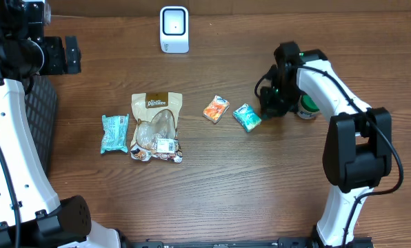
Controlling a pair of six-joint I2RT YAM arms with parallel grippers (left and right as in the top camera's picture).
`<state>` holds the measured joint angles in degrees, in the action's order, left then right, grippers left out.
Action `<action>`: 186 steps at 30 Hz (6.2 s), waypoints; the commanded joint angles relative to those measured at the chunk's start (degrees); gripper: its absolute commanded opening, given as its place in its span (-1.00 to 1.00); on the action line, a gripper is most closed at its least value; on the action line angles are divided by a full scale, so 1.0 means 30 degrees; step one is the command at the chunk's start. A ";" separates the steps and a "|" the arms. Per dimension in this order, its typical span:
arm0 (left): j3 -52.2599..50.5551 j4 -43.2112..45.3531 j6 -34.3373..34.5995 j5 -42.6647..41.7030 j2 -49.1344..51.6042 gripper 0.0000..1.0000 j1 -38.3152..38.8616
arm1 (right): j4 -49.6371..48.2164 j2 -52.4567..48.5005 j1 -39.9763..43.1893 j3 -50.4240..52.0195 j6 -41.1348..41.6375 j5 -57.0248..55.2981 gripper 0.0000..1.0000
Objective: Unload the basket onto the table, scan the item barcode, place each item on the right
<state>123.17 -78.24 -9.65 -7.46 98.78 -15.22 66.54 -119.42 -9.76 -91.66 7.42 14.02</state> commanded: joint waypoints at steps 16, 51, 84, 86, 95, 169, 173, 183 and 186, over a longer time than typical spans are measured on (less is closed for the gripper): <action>0.0386 0.0022 -0.0357 0.0073 -0.0073 0.98 -0.0044 | -0.3213 0.1188 0.0911 0.2987 -0.1122 0.4218 -0.31; 0.0386 0.0022 -0.0364 0.0073 -0.0073 0.99 -0.0044 | -0.4269 0.1902 0.0976 0.4167 0.0073 0.7774 -0.92; 0.0386 0.0029 -0.0357 0.0073 -0.0073 0.99 -0.0044 | -1.0703 0.3840 0.0962 0.3009 1.0309 2.5186 -0.92; 0.0386 0.0029 -0.0357 0.0073 -0.0066 0.99 -0.0044 | -1.0928 0.3840 0.0889 0.3009 1.0316 2.4443 -0.92; 0.0386 0.0022 -0.0364 0.0073 -0.0066 0.99 -0.0044 | -1.1336 0.3840 -0.0248 0.3009 0.9573 2.2068 -0.92; 0.0386 0.0022 -0.0357 0.0073 -0.0066 0.99 -0.0044 | -1.8870 -1.1679 -0.8123 -1.6313 -1.6065 -1.4141 -0.92; 0.0386 0.0022 -0.0364 0.0073 -0.0066 0.99 -0.0044 | -1.8884 -1.1679 -0.8182 -1.6313 -1.6065 -1.4090 -0.92; 0.0386 0.0022 -0.0357 0.0073 -0.0066 0.99 -0.0044 | -1.9059 -1.1628 -0.8357 -1.6313 -1.5132 -1.3435 -0.92; 0.0386 0.0022 -0.0364 0.0073 -0.0066 0.99 -0.0029 | -1.8855 -1.1125 -0.8349 -1.6320 -1.2284 -1.3427 -0.92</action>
<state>123.17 -78.22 -9.65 -7.46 98.78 -15.22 10.00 -154.85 -34.41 -139.87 -38.37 -27.18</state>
